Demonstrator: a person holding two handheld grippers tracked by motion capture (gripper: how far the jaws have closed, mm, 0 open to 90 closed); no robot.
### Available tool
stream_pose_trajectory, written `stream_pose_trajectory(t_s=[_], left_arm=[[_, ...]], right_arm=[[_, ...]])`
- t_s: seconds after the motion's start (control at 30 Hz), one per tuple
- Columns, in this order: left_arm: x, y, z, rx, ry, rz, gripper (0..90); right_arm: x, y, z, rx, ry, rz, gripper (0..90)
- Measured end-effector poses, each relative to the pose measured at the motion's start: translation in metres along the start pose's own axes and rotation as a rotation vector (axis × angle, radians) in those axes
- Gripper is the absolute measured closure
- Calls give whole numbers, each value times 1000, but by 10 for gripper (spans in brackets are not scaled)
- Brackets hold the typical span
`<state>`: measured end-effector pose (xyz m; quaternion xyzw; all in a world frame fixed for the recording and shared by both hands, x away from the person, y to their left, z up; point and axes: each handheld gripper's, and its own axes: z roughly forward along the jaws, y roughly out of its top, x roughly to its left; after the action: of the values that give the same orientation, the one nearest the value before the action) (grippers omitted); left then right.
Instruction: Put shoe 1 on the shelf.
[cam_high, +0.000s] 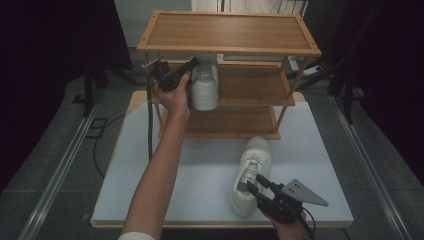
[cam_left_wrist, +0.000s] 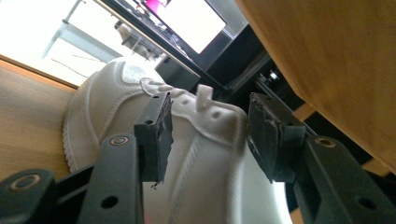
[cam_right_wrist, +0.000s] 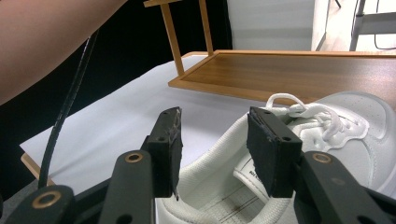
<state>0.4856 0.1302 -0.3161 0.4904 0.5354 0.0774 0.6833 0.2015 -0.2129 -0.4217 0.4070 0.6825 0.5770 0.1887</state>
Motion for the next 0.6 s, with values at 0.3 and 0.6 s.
stream_pose_trajectory(t_s=[0.3, 0.6], left_arm=[[-4, -3, -32, 33, -19, 47, 469], [-4, -12, -62, 77, -74, 77, 444]], right_arm=[[7, 1, 0, 1, 9, -16, 547], [14, -1, 3, 14, 22, -32, 546]])
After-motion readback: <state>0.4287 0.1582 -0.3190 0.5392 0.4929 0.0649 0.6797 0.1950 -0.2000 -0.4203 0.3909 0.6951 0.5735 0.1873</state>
